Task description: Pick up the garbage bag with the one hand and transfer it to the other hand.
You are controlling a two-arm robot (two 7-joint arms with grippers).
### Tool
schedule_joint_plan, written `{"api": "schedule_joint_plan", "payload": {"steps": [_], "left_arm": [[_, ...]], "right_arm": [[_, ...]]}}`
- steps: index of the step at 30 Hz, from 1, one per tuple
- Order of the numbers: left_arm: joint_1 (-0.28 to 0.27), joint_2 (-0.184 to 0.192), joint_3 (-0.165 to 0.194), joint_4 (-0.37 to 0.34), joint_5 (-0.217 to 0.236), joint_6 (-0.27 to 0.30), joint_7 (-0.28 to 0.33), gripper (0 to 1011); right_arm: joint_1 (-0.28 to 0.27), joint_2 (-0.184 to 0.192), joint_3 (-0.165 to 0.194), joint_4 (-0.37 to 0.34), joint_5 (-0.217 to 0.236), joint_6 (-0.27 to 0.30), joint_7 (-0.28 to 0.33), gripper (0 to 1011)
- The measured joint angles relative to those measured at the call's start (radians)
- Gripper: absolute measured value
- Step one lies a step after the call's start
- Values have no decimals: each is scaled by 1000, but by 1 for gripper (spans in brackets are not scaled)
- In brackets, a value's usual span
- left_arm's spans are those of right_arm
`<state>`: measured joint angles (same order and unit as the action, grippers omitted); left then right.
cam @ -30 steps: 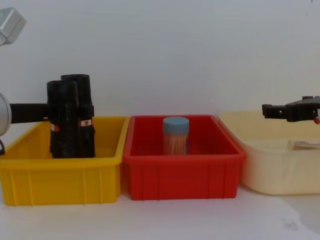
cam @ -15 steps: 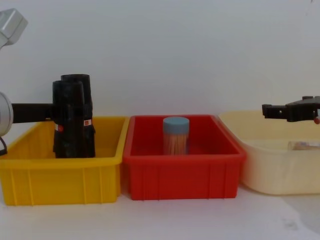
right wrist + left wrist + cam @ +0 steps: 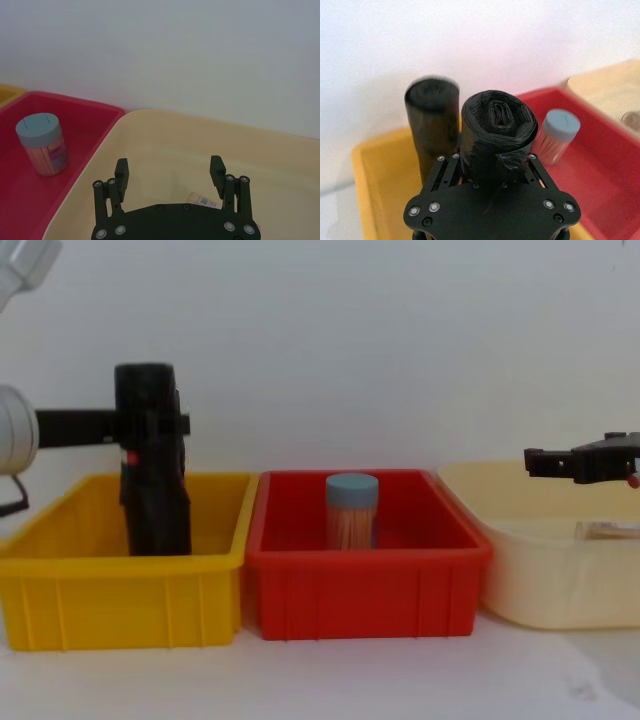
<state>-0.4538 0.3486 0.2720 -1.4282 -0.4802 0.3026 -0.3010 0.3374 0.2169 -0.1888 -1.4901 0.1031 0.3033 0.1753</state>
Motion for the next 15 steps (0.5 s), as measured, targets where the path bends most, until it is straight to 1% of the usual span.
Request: {"api": "schedule_joint_plan", "payload": {"steps": [4, 7, 8, 15], "left_arm": [[-21, -1, 4, -9, 0, -9, -10, 371], [-45, -3, 9, -17, -5, -14, -25, 371], [-45, -3, 9, -17, -5, -14, -25, 371], [-85, -15, 21, -22, -30, -18, -60, 371]], "right_arm": [[0, 0, 0, 0, 0, 0, 0, 999], [0, 0, 0, 0, 0, 0, 0, 999], [0, 0, 0, 0, 0, 0, 0, 999], [0, 0, 0, 0, 0, 0, 0, 999]]}}
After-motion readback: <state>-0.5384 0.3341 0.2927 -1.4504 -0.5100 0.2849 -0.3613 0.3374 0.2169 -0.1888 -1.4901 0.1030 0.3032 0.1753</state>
